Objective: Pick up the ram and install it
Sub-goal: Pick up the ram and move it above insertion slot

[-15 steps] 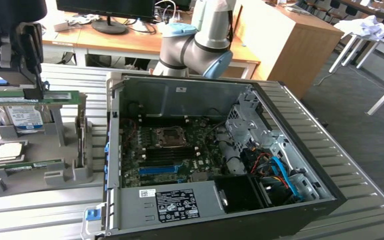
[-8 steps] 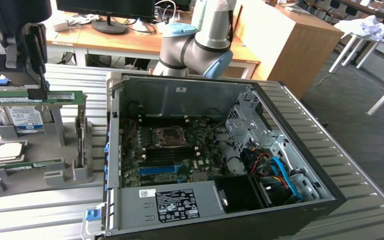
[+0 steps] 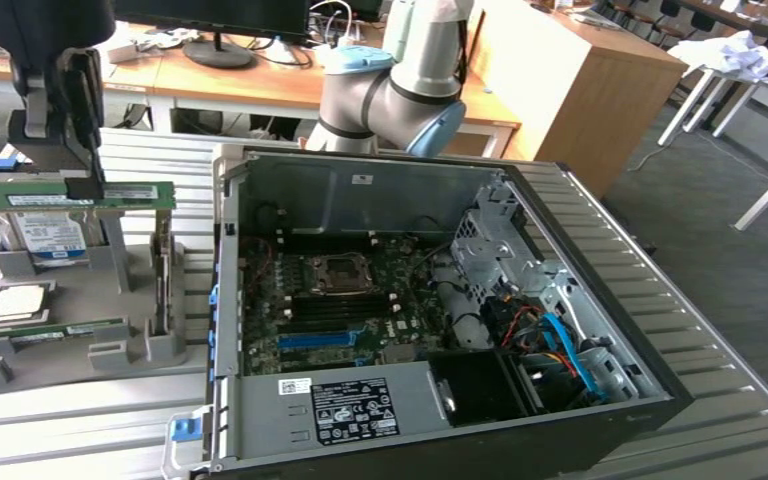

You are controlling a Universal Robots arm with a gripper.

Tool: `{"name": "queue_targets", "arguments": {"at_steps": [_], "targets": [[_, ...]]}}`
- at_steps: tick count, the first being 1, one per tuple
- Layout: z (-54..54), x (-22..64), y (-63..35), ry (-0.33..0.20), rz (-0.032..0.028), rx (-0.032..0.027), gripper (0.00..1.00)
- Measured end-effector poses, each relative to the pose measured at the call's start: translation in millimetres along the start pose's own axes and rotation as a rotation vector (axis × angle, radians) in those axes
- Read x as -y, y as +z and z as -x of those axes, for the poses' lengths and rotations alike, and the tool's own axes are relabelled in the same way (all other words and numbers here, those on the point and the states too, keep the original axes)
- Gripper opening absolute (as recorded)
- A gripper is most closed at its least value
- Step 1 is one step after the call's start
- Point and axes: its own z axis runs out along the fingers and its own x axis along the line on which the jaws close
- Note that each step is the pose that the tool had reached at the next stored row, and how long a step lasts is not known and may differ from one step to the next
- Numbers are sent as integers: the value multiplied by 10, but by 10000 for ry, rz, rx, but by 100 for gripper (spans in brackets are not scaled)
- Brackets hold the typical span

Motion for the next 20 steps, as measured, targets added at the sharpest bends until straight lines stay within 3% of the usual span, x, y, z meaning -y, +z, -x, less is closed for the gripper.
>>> {"name": "queue_targets", "arguments": {"at_steps": [20], "targets": [[-8,168,-1,1,1,0,13]]}}
